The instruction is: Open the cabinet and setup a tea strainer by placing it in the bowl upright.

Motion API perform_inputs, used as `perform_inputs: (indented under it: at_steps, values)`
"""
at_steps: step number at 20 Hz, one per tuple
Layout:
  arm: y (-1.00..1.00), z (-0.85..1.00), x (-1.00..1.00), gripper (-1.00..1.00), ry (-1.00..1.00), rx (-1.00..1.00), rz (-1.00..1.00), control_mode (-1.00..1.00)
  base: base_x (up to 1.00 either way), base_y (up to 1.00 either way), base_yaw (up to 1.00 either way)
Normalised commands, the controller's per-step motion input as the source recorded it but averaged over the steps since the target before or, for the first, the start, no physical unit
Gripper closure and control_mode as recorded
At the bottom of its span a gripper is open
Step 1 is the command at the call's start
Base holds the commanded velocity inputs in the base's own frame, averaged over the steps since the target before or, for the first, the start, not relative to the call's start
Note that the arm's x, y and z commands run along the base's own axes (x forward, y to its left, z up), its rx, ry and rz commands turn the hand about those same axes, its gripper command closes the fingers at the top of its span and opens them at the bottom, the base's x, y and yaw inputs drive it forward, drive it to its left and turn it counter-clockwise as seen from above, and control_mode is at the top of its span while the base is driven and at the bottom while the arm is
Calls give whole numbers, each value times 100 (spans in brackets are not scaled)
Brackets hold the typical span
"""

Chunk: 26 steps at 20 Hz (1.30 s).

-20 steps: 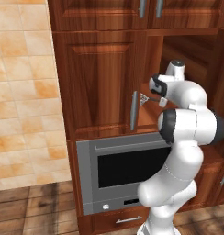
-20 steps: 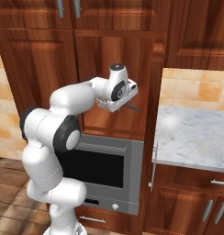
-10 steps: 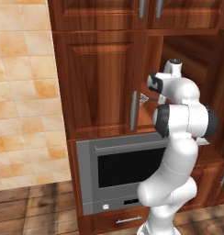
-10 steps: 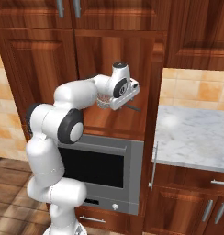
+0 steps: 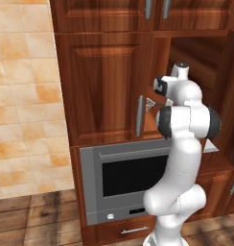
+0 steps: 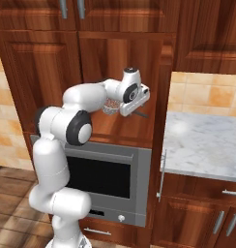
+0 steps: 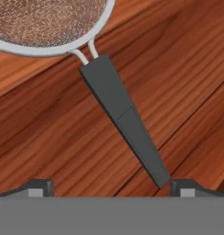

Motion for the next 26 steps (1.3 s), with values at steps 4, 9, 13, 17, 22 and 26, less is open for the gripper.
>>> perform_inputs:
  at_steps: [4,9,13,17,22,26]
  values:
    - [-10,-25,15,-100,2,0,2,-100,0,0,0]
    - [-7,-27,24,-100,3,0,2,-100,0,0,0]
    - [-1,-18,31,-100,4,0,2,-100,0,0,0]
    - [0,-12,32,-100,4,0,3,-100,0,0,0]
    - [0,-5,27,-100,3,0,2,-100,0,0,0]
    - [-1,-11,26,-100,5,0,2,-100,0,0,0]
